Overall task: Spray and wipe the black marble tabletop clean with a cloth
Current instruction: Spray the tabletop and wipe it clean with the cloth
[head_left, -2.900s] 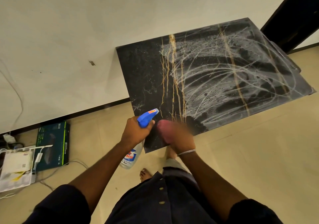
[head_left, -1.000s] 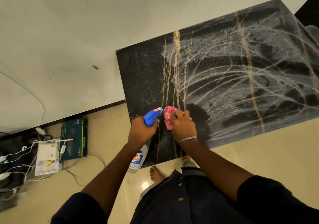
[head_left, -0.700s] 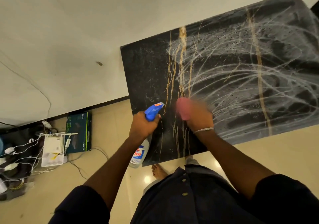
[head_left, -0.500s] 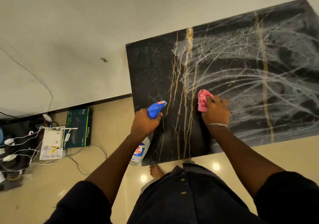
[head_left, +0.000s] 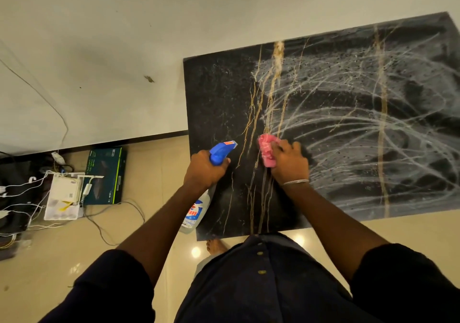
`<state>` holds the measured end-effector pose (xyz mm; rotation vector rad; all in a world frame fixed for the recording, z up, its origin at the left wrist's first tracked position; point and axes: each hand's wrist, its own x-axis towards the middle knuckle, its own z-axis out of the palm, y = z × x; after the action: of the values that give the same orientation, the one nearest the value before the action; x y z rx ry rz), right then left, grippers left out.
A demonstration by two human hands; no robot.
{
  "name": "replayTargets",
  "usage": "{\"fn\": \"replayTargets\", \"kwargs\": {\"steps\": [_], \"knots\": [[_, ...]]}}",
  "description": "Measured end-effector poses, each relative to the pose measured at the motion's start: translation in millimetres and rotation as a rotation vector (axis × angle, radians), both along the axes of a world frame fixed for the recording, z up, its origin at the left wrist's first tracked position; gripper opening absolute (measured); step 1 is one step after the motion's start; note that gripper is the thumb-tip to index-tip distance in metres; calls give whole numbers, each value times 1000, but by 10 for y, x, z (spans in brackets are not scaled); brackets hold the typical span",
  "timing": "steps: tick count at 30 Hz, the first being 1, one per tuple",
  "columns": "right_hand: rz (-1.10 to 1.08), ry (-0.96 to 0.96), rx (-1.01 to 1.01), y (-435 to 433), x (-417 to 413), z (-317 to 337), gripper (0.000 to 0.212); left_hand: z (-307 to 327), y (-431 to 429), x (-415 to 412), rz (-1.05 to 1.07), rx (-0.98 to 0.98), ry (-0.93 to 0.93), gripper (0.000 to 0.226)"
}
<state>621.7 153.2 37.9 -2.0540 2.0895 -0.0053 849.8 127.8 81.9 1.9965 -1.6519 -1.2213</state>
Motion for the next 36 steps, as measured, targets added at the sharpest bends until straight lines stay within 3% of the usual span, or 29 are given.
{"fn": "replayTargets", "kwargs": {"steps": [4, 8, 10, 13, 15, 17, 20, 22, 28, 36], "knots": [[-259, -3, -26, -175, -569, 44, 45, 0, -55, 28, 8, -8, 0, 27], [-389, 20, 22, -309, -508, 33, 51, 6, -95, 23, 6, -15, 1, 27], [-340, 27, 11, -344, -260, 53, 51, 0, -103, 15, 13, -9, -11, 27], [-76, -49, -17, -404, 219, 82, 39, 0, -112, -21, -1, 3, -23, 26], [80, -228, 25, -452, 502, 70, 33, 9, -117, -34, -1, 9, -18, 25], [30, -633, 157, -483, 636, 123, 23, 38, -119, -42, 11, -1, 3, 24], [-384, -1268, 418, -484, 444, 201, 30, 93, -106, -34, 26, -35, 38, 20], [-631, -1481, 507, -443, 151, 122, 38, 124, -101, -41, 6, -46, 77, 20], [-959, -1818, 547, -282, -321, -44, 38, 94, -104, -225, -156, -35, 17, 35], [-994, -1870, 534, -172, -471, -33, 30, 223, -105, -456, -109, -82, -30, 40]]}}
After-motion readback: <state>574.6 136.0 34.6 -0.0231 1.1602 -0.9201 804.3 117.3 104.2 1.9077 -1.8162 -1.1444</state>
